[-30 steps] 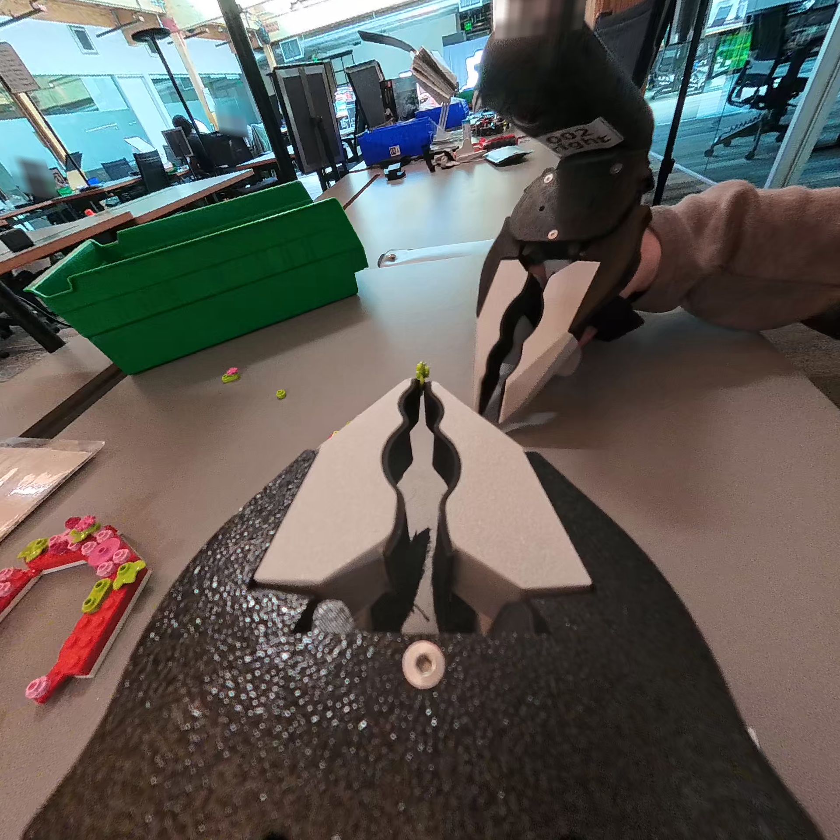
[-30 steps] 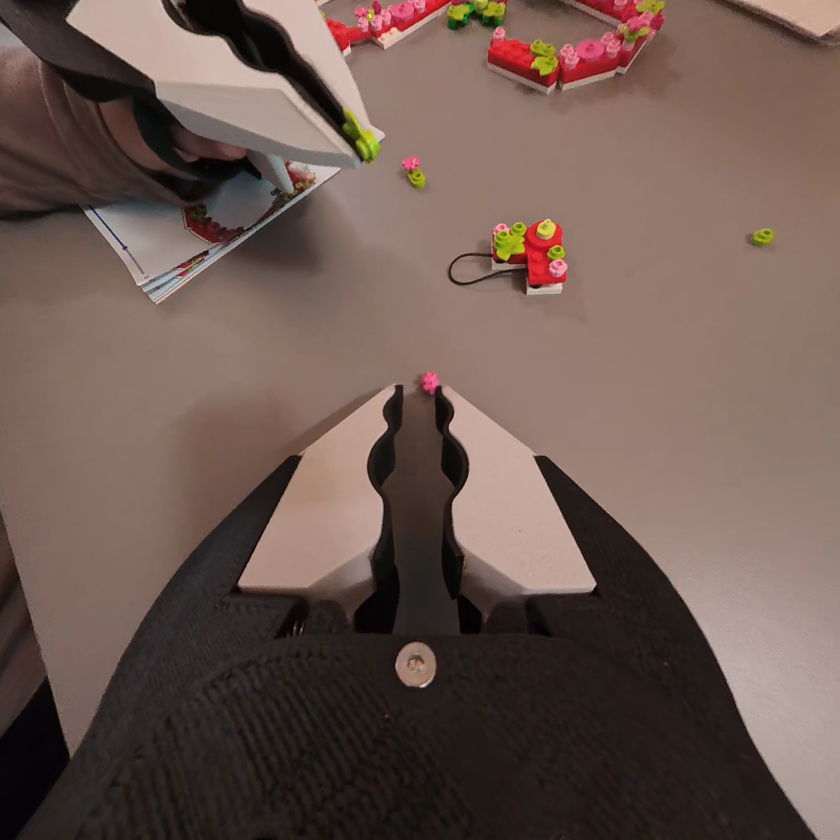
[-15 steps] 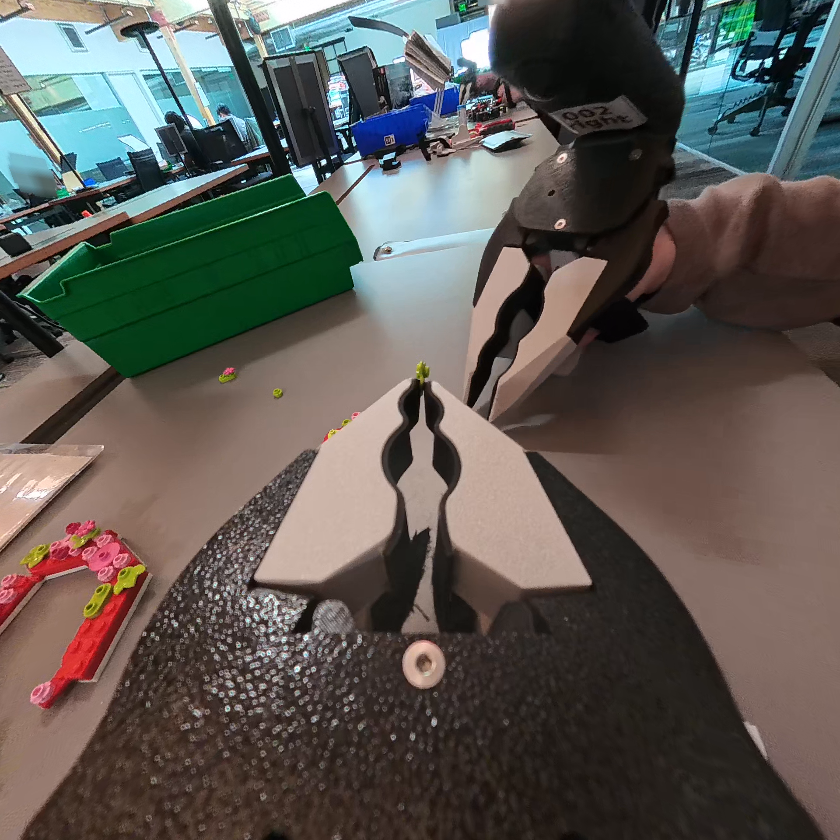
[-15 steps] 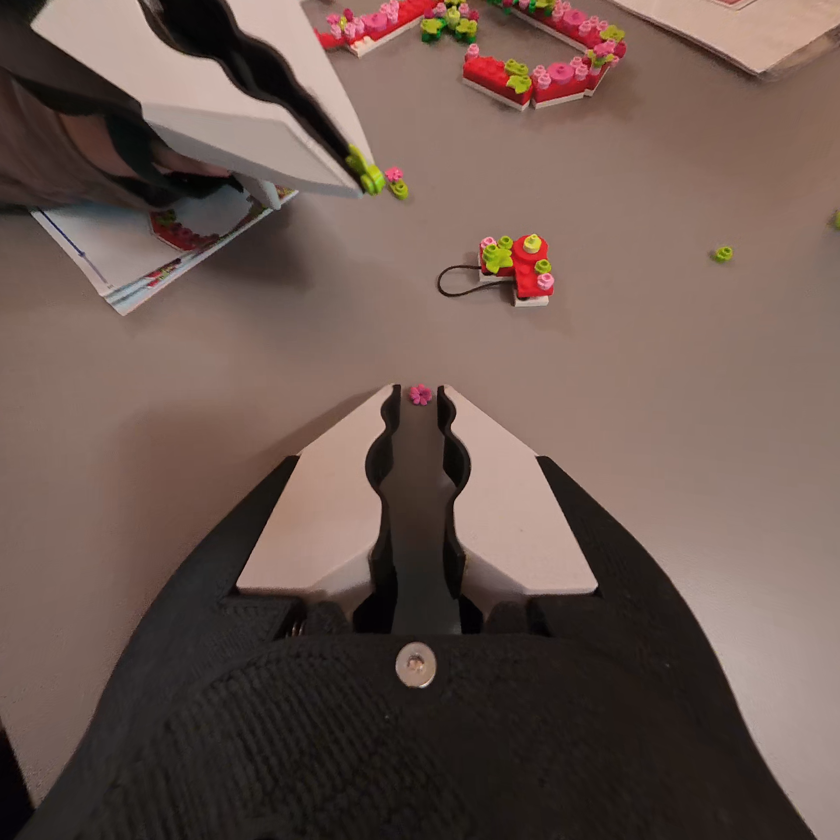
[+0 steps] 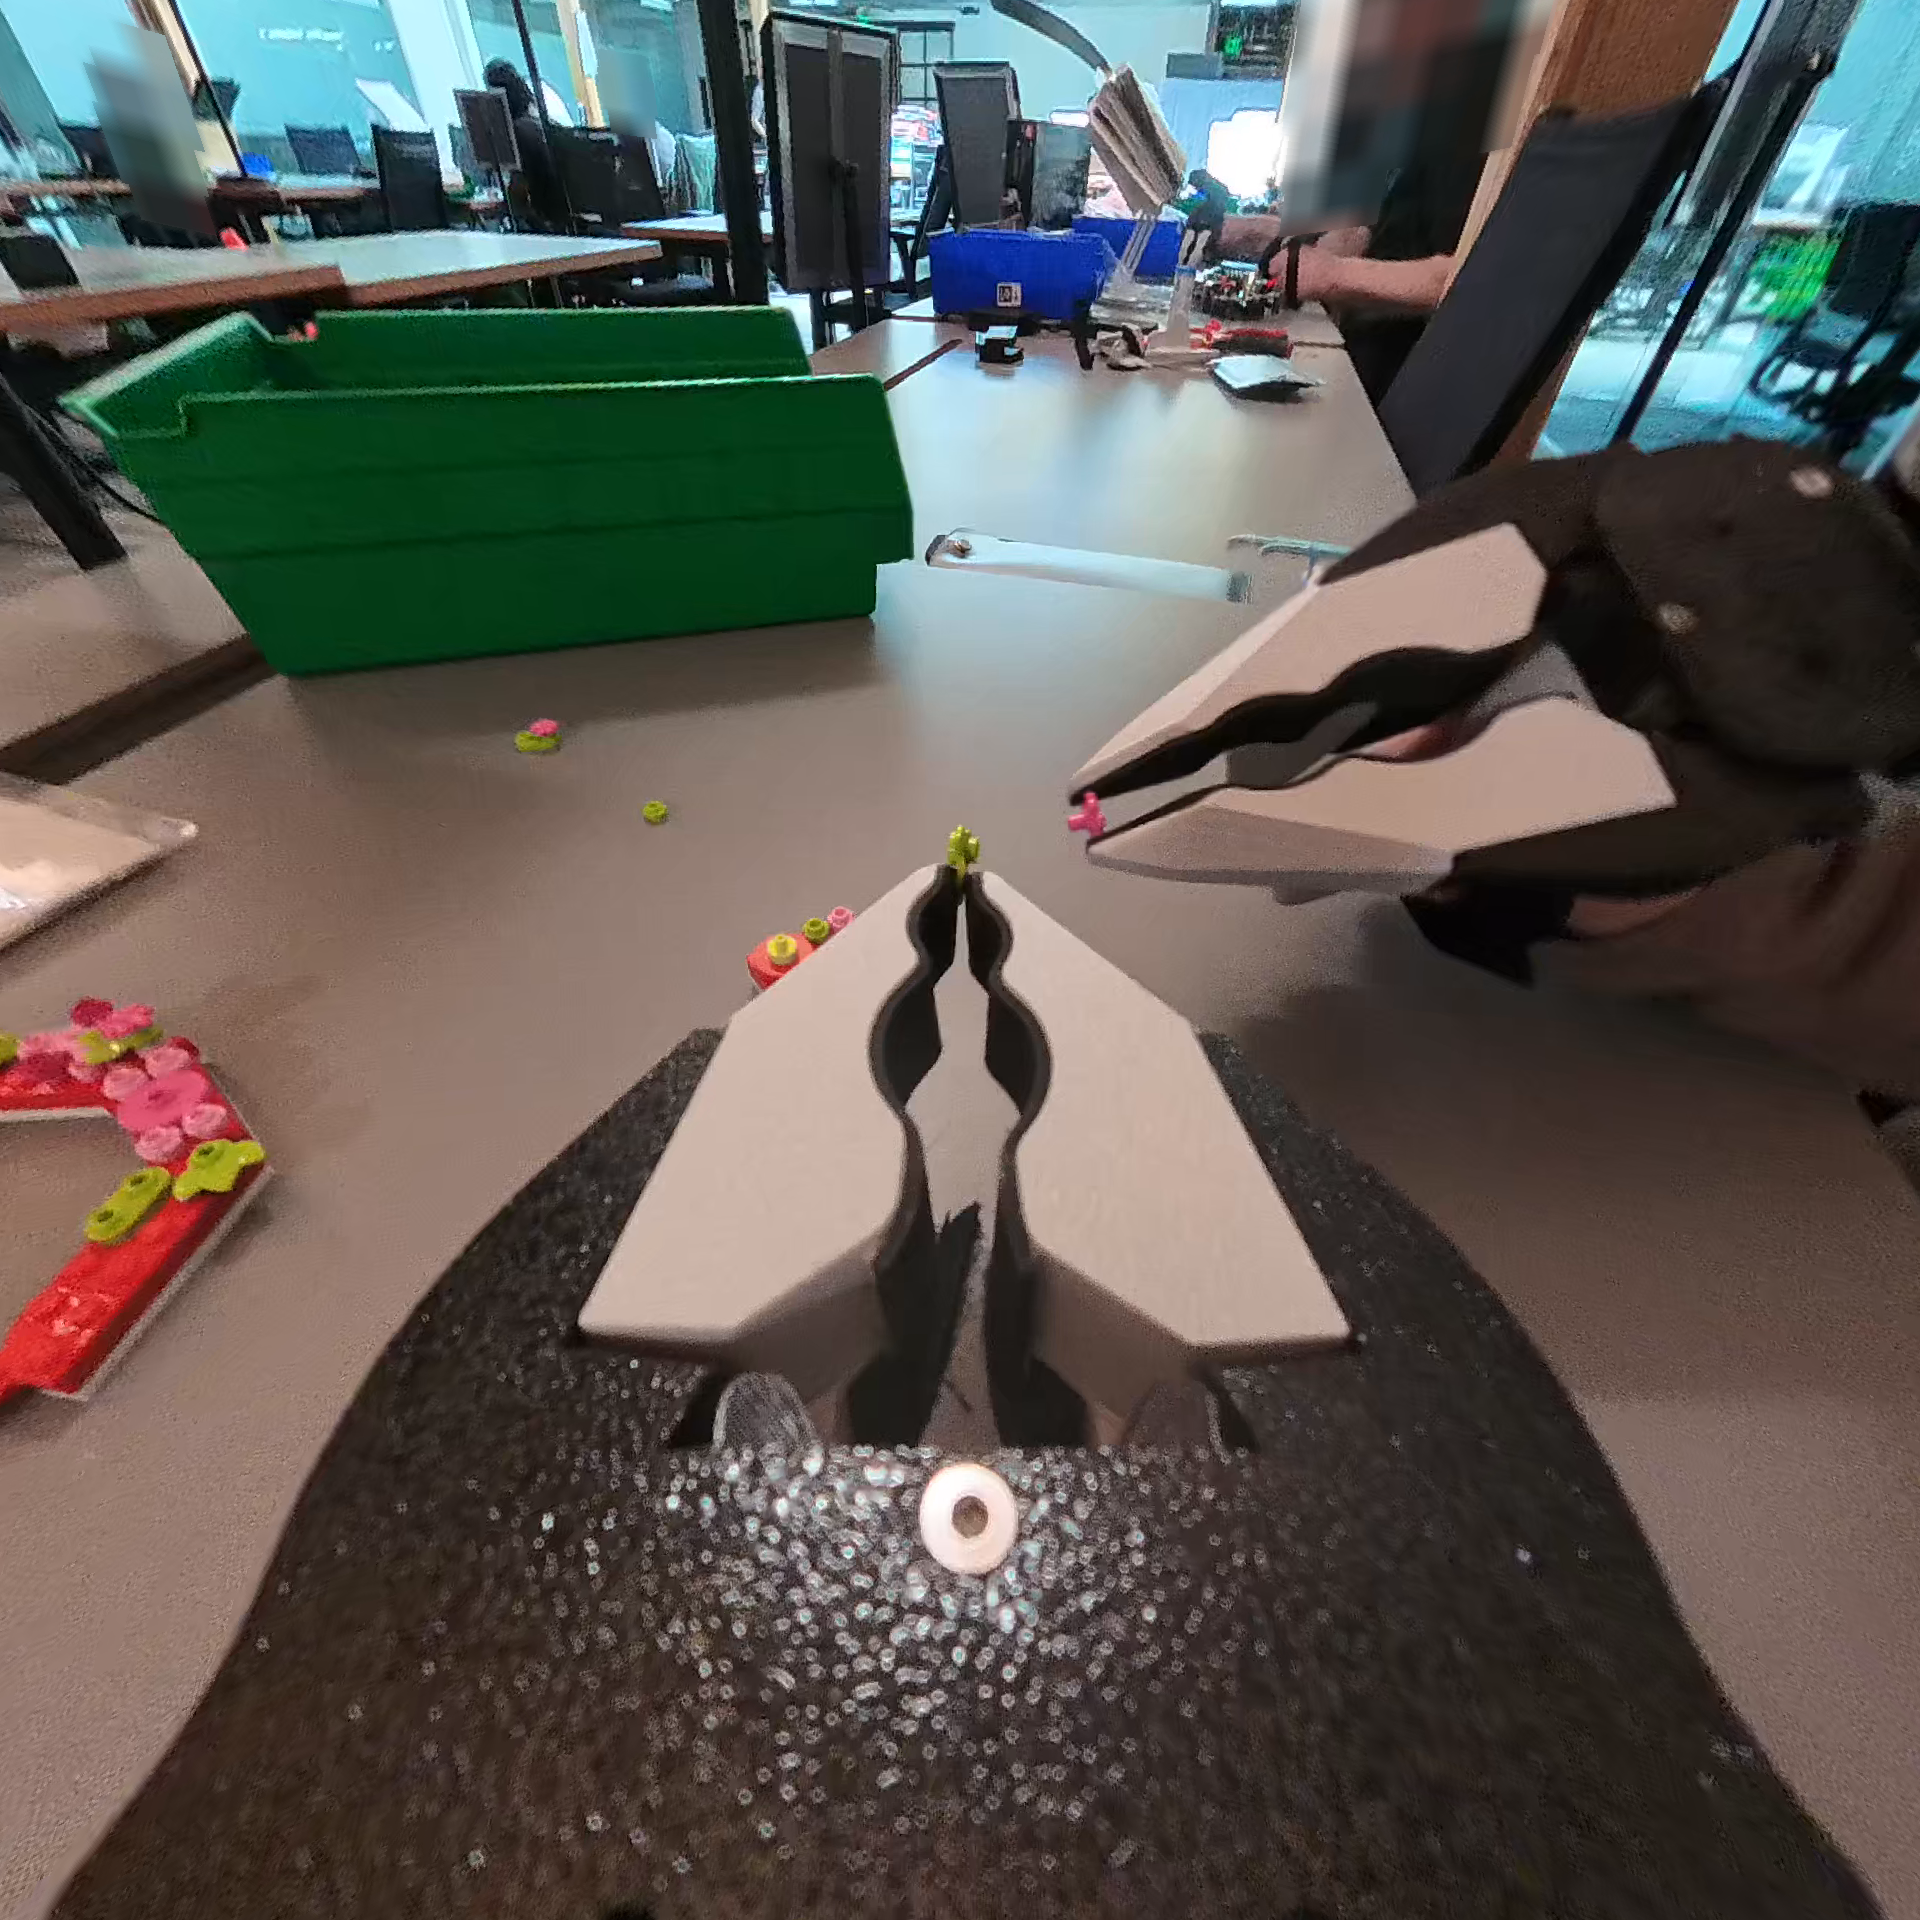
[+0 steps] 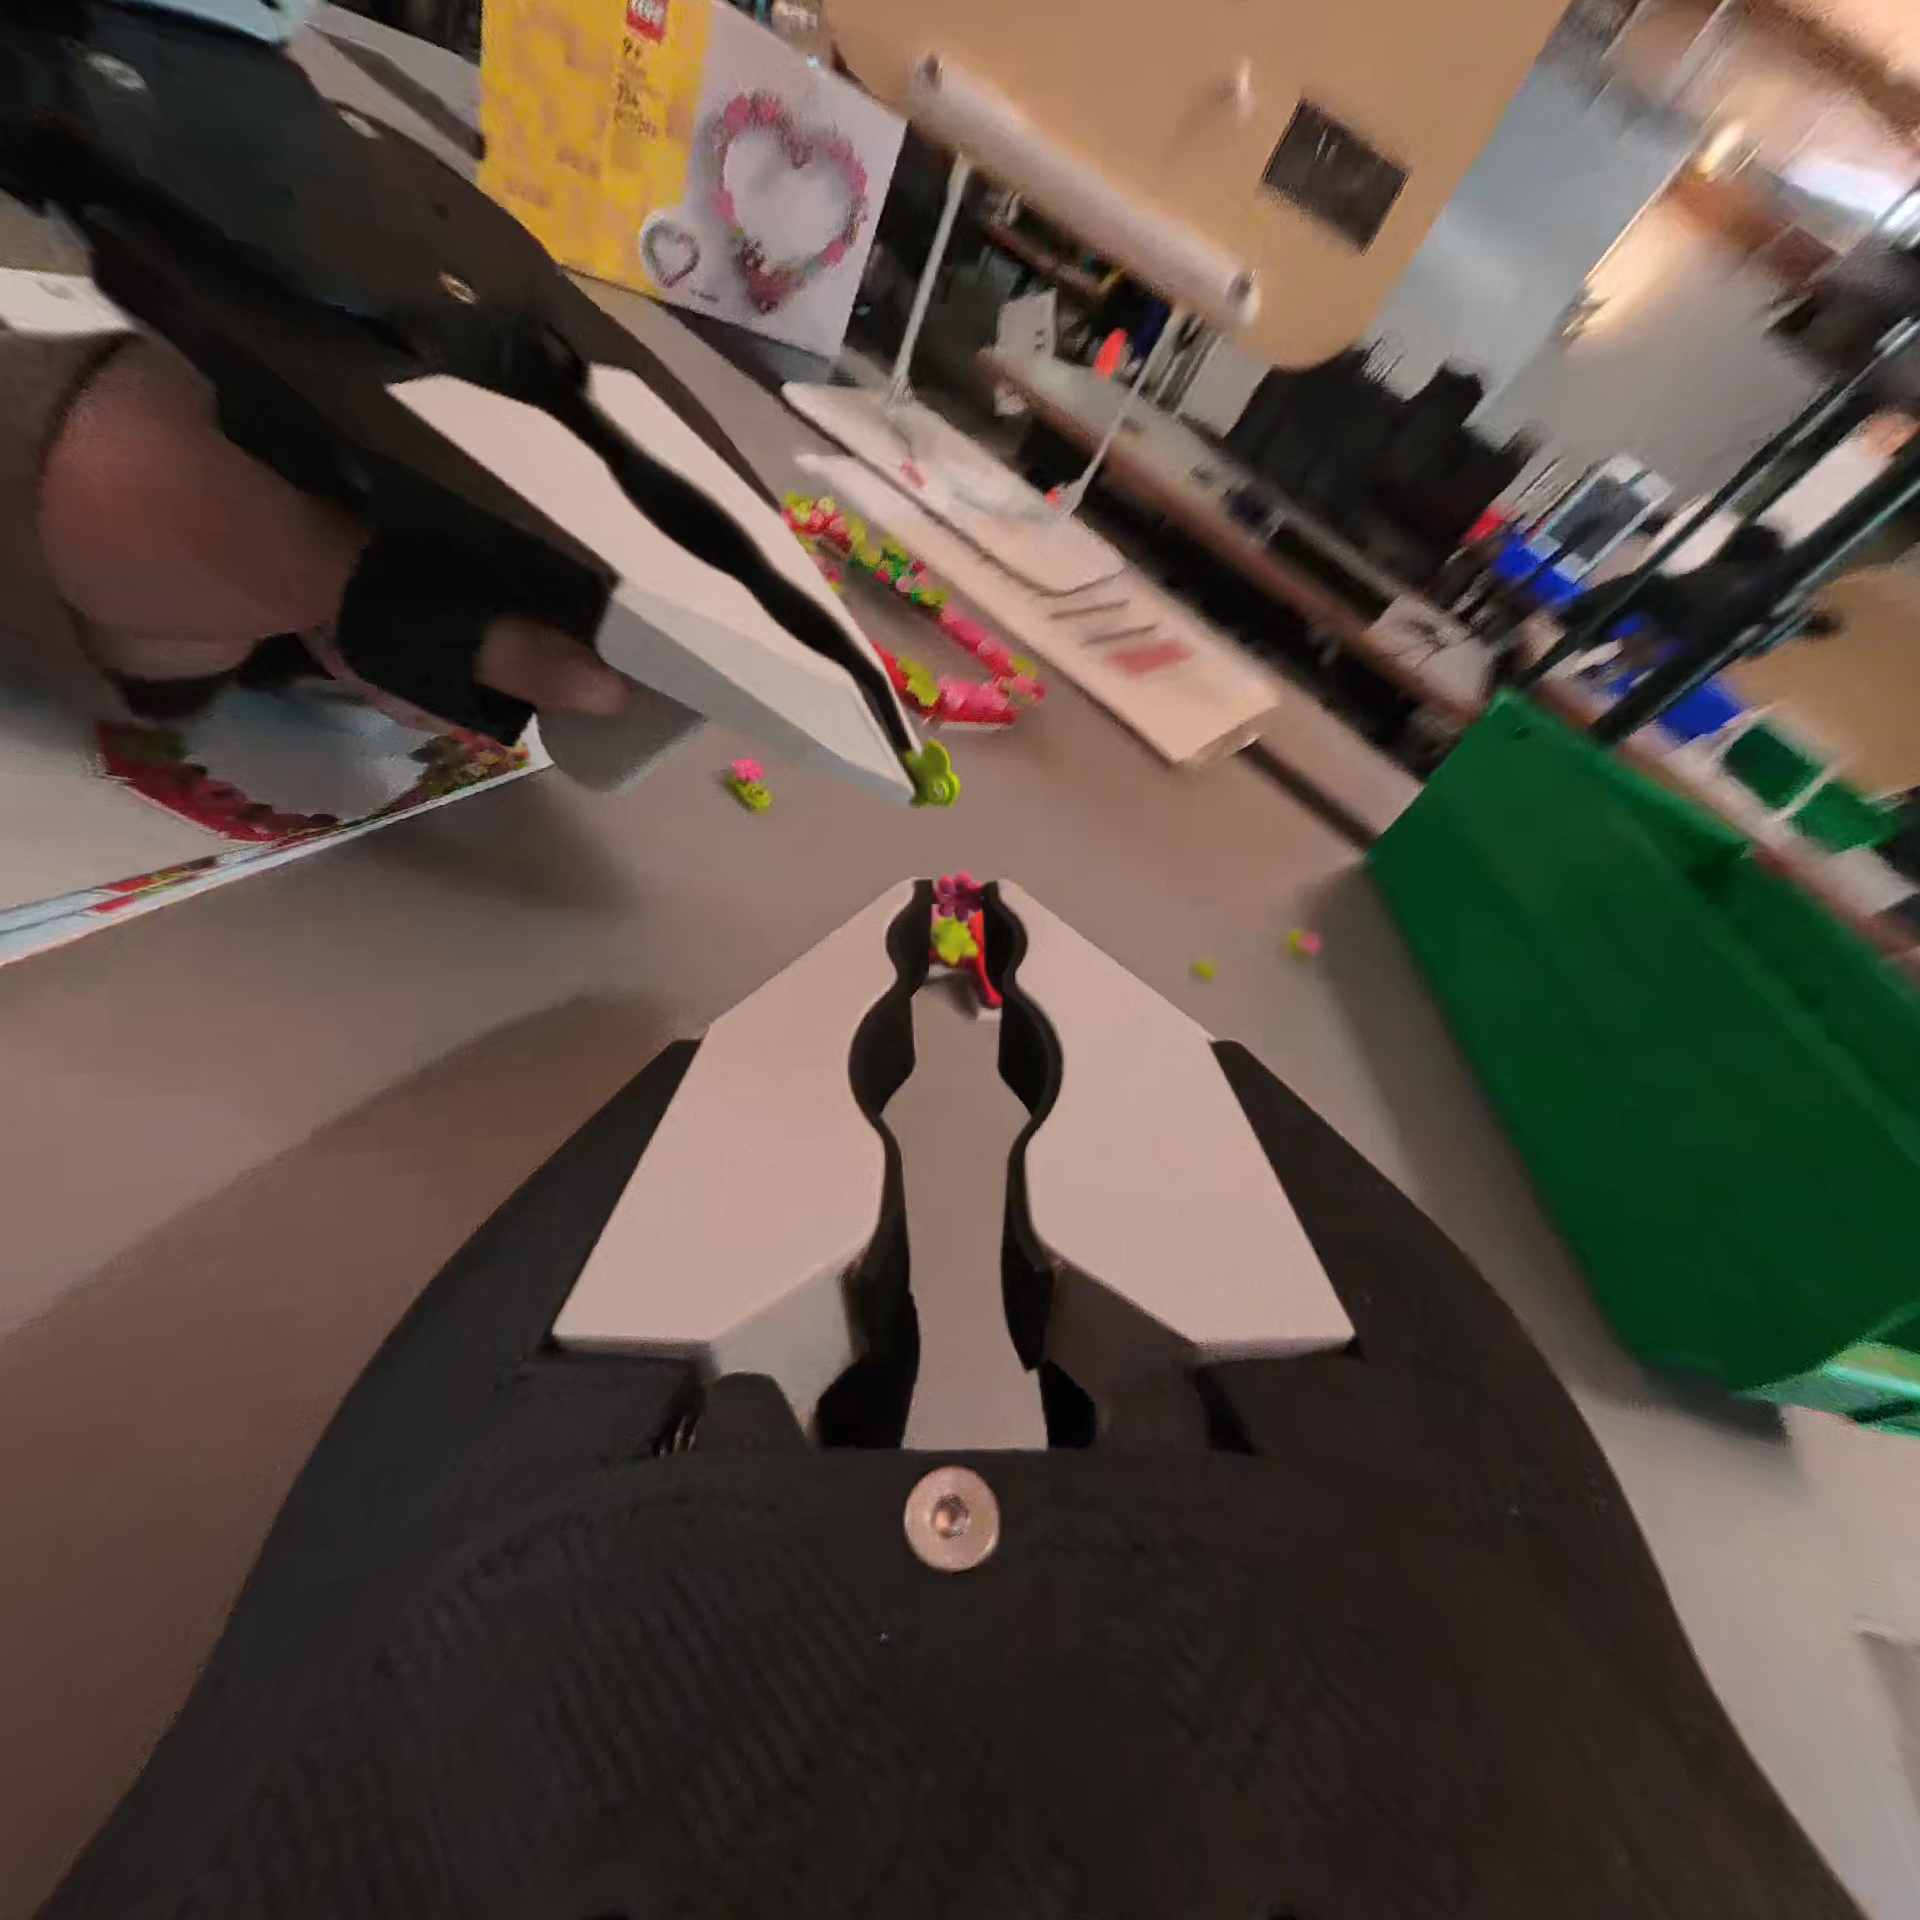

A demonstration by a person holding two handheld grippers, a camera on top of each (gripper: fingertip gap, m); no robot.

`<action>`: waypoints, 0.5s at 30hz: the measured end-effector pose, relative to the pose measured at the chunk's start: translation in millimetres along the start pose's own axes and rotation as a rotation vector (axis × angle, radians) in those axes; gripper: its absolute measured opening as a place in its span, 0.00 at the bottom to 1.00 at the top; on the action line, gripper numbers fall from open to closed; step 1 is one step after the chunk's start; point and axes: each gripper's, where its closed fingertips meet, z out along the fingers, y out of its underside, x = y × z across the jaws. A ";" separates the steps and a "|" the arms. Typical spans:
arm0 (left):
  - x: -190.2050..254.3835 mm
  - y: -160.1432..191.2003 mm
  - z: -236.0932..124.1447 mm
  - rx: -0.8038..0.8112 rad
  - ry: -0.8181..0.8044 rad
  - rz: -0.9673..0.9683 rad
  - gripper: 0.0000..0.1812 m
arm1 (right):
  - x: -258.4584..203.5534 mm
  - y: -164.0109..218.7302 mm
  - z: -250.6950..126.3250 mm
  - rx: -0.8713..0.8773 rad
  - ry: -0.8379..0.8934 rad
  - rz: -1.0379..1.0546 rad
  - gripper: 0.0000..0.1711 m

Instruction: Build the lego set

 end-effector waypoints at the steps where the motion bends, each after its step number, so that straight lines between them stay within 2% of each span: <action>1: -0.6 0.2 0.2 -0.002 0.000 -0.019 0.00 | -1.0 -4.0 0.3 0.017 0.030 -0.038 0.04; 5: 4.1 -1.2 1.6 0.007 0.019 -0.064 0.00 | -1.1 -18.4 0.5 0.064 0.120 -0.159 0.04; 15: 8.8 -6.5 2.9 0.036 0.005 -0.078 0.00 | -3.2 -16.5 5.7 0.041 0.151 -0.237 0.04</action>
